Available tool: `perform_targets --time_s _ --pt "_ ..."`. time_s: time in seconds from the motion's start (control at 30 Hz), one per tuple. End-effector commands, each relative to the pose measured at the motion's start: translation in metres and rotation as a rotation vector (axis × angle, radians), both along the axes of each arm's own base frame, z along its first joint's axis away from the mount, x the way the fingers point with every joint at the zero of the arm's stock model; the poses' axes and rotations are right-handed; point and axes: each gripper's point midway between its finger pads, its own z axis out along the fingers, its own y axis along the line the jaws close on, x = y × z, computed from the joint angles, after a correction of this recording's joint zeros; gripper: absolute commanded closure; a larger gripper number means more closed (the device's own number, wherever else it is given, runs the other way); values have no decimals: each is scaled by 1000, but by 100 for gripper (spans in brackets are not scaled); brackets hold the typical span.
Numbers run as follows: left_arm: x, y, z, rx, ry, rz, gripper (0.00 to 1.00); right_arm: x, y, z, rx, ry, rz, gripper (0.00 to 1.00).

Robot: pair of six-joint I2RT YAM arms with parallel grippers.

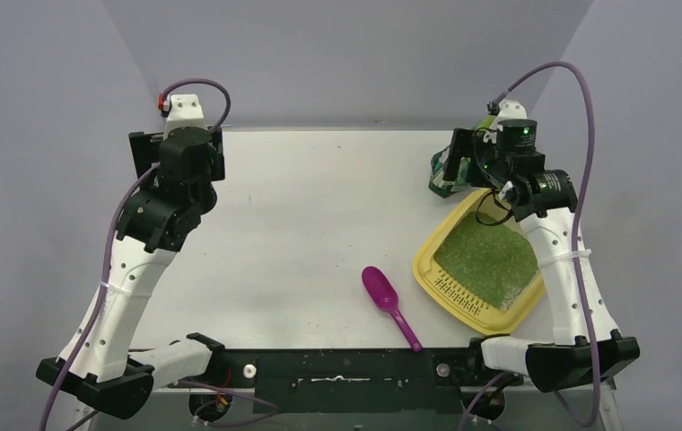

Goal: Fill the litter box with clean litter
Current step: Move the cat litter bag to the center of the board.

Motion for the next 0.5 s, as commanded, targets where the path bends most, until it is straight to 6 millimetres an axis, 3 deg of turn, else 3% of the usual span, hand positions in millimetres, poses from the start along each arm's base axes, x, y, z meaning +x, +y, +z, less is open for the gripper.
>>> perform_targets --time_s 0.0,0.2,0.47 --pt "-1 3 -22 -82 17 -30 5 -9 14 -21 100 23 49 0" --pt "4 -9 -74 -201 122 -127 4 -35 44 -82 120 191 144 0" --pt "1 -30 -134 -467 305 -228 3 -86 106 -131 1 338 313 0"
